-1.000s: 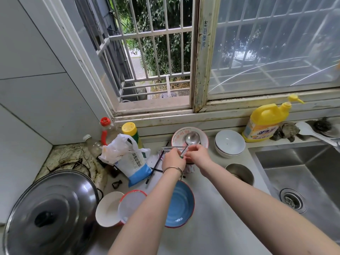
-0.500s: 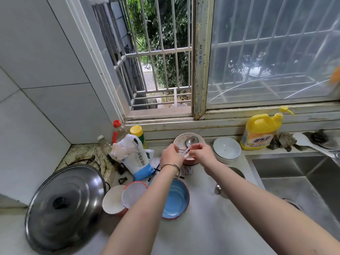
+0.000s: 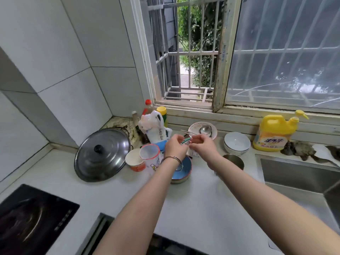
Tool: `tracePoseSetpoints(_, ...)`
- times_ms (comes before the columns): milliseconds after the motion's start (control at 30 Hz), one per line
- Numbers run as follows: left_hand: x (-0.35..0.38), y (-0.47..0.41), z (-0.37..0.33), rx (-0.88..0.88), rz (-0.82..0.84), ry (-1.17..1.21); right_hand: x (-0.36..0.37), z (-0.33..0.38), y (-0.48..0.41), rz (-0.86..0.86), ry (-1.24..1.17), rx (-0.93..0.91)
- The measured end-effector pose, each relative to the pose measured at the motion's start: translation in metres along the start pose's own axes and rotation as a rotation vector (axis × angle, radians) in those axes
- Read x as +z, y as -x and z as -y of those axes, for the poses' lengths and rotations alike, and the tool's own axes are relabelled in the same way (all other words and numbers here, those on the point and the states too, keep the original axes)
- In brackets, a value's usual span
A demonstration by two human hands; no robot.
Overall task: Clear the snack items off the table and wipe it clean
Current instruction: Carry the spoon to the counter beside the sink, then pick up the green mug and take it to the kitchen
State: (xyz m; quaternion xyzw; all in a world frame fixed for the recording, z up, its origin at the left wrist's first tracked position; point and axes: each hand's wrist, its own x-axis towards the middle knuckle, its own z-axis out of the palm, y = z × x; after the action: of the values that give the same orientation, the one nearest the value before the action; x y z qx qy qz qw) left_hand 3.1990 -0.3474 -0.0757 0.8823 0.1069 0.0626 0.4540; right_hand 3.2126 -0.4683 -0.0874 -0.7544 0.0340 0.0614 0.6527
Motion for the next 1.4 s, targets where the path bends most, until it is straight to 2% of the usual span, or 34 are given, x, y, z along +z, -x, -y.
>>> tracePoseSetpoints(267, -0.051, 0.075, 0.022, -0.089, -0.164, 0.081, 0.039, 0.012, 0.072, 0.166, 0.045, -0.068)
tracePoseSetpoints(500, -0.108, 0.141, 0.053, -0.149, -0.342, 0.176, 0.086, 0.015, 0.131, 0.384, 0.062, -0.118)
tracePoseSetpoints(633, -0.141, 0.195, 0.074, -0.185, -0.445, 0.157, 0.115, 0.019, 0.175, 0.480, 0.056, -0.149)
tracePoseSetpoints(833, -0.183, 0.300, 0.109, -0.269, -0.555, 0.154, 0.161, 0.015, 0.270, 0.624, 0.058, -0.187)
tracePoseSetpoints(1033, -0.213, 0.430, 0.147, -0.360, -0.702, 0.216, 0.200, -0.012, 0.382, 0.847, 0.160, -0.194)
tracePoseSetpoints(1400, -0.250, 0.698, 0.220, -0.646, -1.207, 0.242, 0.281, -0.053, 0.629, 1.378, 0.179, -0.220)
